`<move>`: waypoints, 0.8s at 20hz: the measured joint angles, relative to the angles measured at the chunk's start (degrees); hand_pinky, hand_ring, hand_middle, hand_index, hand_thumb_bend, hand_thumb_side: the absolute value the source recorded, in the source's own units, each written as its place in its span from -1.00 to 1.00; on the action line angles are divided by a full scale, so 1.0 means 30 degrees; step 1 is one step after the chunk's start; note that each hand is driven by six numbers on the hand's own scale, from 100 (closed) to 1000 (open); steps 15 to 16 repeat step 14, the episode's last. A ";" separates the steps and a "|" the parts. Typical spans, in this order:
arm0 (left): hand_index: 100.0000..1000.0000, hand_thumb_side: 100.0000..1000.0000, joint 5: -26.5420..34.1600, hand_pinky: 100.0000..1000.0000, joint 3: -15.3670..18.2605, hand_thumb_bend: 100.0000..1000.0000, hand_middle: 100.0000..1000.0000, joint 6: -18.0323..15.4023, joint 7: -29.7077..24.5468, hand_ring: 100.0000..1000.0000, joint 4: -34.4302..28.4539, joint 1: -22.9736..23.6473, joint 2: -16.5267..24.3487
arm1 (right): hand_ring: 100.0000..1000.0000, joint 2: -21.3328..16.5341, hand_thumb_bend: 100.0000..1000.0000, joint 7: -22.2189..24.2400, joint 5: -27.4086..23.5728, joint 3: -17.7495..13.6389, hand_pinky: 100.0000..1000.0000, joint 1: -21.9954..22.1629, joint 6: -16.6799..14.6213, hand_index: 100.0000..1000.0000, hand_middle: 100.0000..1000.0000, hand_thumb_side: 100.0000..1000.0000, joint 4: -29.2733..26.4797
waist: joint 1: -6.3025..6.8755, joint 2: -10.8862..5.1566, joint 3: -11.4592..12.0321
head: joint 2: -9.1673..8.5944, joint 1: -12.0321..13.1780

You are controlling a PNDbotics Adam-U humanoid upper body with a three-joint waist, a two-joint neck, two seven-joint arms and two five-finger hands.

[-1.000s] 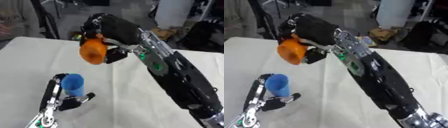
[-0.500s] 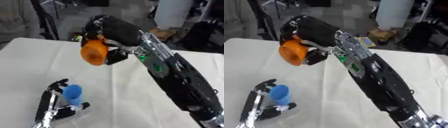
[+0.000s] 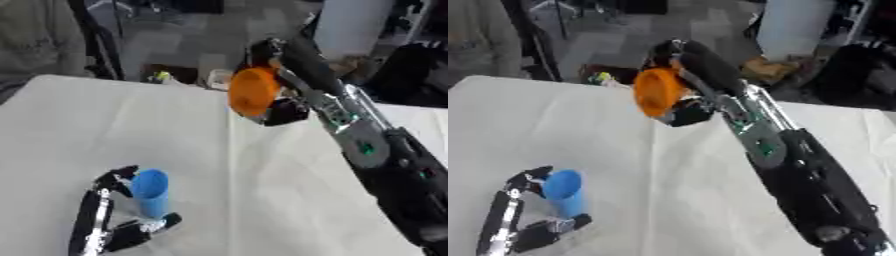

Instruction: Pour the contents of one cup into another cup.

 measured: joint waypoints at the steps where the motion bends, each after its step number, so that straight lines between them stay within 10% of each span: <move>1: 0.35 -0.15 0.0163 0.23 0.0003 1.00 -0.12 -0.0021 0.0091 -0.36 -0.0473 0.0165 0.0036 | -0.80 -0.0014 -0.80 -0.0085 -0.0719 -0.0357 -0.33 0.0324 0.0478 -0.59 -0.98 -1.00 0.0717 | 0.0065 0.0005 0.0003 | -0.0004 0.0002; 9: 0.40 -0.10 0.2111 0.34 0.0836 1.00 0.02 0.0277 0.1283 -0.22 -0.4298 0.0179 0.0293 | -0.74 0.0885 -0.72 0.0126 -0.5688 -0.1107 -0.34 0.1624 0.1969 -0.55 -0.93 -1.00 0.4305 | 0.0356 0.0081 0.0053 | -0.0065 -0.0028; 16: 0.42 -0.06 0.3072 0.36 0.1203 1.00 0.04 0.0768 0.1503 -0.21 -0.5608 -0.0069 0.0434 | -0.36 0.1748 -0.06 0.1251 -0.7566 -0.0291 -0.25 0.2028 0.2119 -0.34 -0.64 -0.88 0.3069 | 0.0350 0.0079 0.0025 | -0.0065 -0.0107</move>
